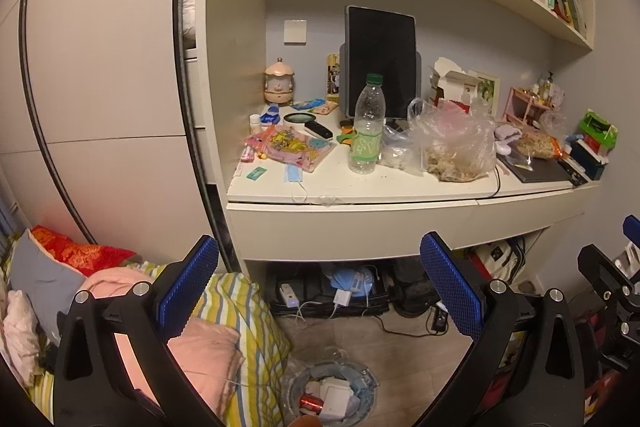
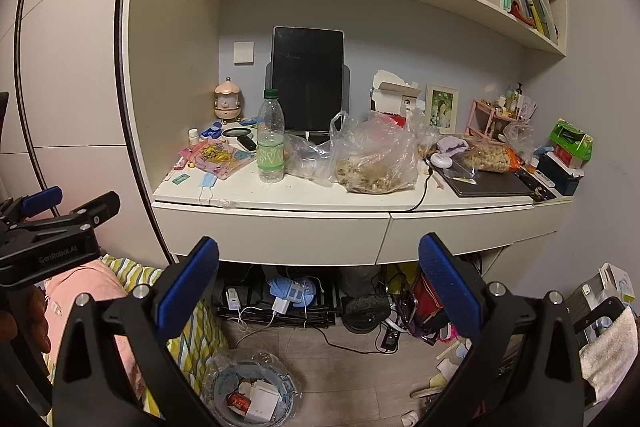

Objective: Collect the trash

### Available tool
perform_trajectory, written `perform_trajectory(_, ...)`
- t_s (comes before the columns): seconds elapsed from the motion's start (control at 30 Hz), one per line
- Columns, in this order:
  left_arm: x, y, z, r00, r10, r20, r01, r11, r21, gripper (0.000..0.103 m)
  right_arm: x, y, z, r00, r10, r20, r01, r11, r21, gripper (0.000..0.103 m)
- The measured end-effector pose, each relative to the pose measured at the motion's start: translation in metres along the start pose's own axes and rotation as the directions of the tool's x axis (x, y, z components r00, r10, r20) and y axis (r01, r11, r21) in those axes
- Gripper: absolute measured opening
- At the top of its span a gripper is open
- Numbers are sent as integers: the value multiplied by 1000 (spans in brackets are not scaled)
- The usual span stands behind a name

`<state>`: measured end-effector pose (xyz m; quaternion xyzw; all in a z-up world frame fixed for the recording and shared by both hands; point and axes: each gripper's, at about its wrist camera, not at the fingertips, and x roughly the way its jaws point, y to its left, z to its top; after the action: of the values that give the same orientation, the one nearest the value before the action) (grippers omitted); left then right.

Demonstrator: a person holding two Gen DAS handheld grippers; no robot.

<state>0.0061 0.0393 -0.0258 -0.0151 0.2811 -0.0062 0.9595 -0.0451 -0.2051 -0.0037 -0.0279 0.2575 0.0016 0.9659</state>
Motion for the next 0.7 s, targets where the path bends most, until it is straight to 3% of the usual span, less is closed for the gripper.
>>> perform_trajectory(0.7,12,30,9,1000,-26,8,26,999,33,98,7,22,10,1000,-16,4,16,1000,3,97)
